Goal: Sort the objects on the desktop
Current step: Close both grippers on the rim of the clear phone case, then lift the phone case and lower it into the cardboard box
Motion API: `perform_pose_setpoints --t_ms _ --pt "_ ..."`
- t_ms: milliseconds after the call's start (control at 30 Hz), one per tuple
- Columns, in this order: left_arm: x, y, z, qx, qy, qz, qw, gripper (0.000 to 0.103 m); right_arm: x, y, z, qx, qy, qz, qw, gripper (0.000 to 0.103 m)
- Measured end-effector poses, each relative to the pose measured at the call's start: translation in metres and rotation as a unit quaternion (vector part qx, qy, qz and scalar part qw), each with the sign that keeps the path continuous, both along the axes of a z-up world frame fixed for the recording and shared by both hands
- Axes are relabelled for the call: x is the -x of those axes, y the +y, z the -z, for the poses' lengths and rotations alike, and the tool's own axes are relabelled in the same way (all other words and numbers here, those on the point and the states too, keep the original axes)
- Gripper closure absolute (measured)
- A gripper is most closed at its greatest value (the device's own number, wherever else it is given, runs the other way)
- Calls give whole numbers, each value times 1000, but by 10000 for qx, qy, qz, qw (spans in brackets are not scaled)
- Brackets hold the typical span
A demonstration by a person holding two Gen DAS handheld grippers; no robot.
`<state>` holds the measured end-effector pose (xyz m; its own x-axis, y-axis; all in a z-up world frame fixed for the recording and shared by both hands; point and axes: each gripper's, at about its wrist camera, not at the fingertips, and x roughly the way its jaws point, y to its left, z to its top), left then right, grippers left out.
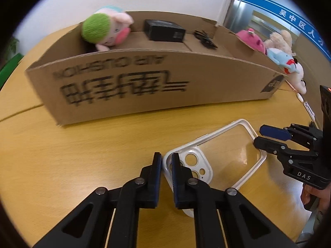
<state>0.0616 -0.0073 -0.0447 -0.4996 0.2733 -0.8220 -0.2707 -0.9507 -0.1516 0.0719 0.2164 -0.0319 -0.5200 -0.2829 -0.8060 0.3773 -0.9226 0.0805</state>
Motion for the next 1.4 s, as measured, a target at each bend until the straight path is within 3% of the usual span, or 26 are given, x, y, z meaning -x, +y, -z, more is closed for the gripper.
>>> perform_pose_setpoints --t_ms 167,433,567,700,1033,1200,1400 --pt "12 20 -8 -14 74 135 9999 95 -6 18 -1 309 -109 50 9995 91" --pt "18 29 -41 66 527 145 9985 95 -8 29 -5 910 -165 163 9956 91" --pt "17 31 -70 -5 903 141 9958 95 -12 35 -32 1056 313 258 9936 91" --pt "25 31 -106 -125 1345 118 9908 95 -11 37 -78 1039 899 235 9902 91" --pt "69 33 -209 -272 2639 82 9641 95 34 26 -173 847 2020 26 9757 91" --pt "96 36 -234 -194 2870 72 9577 95 71 20 -196 827 2044 -136 9753 91" --pt "141 34 -229 -118 2705 -103 9626 95 129 20 -209 974 1829 -90 9783 91"
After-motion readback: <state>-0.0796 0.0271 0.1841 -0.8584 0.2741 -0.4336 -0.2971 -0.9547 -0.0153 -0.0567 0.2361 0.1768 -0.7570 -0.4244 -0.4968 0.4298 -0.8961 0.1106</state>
